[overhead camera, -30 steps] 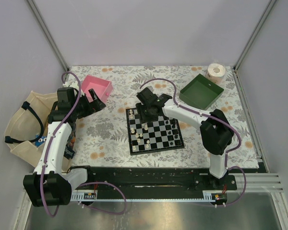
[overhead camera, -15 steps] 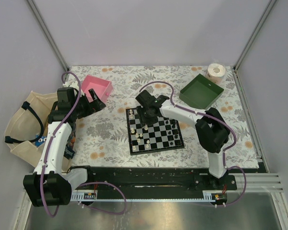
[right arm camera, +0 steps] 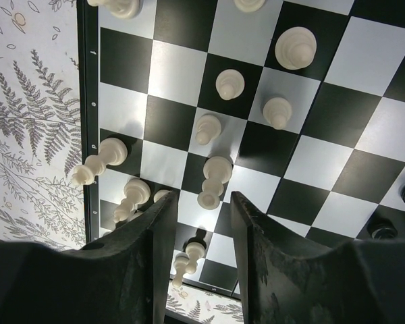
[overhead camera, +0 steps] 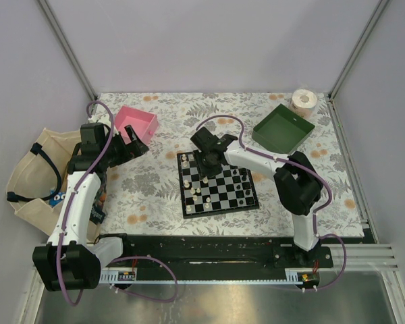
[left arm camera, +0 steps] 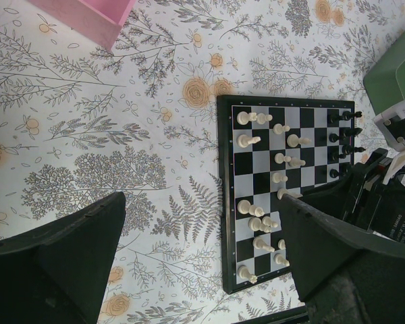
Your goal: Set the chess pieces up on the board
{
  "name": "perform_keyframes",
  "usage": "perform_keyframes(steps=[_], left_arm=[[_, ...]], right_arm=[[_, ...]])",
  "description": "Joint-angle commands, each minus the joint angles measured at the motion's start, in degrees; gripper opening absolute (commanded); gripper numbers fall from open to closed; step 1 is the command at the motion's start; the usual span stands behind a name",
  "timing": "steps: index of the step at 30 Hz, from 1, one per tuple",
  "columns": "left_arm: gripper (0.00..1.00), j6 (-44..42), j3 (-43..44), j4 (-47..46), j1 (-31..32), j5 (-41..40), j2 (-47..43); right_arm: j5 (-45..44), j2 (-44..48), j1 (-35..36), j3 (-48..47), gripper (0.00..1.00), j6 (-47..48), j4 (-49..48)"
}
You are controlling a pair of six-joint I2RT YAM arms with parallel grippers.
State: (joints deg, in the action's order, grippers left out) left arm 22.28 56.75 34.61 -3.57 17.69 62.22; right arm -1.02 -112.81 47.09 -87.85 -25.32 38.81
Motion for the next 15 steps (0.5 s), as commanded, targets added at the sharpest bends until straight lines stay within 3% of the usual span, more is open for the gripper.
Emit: perform_keyframes(steps=[1, 15], left_arm=[[0.99, -0.49, 0.55, -1.65, -0.21, 1.12, -0.34], [0.99, -0.49, 0.55, -1.74, -0.29, 1.03, -0.43]], right_arm=[[-0.92, -0.92, 0.28, -2.23, 0.45, 0.18, -0.14], [-1.18, -1.62, 0.28, -2.67, 0.34, 1.06, 0.22]])
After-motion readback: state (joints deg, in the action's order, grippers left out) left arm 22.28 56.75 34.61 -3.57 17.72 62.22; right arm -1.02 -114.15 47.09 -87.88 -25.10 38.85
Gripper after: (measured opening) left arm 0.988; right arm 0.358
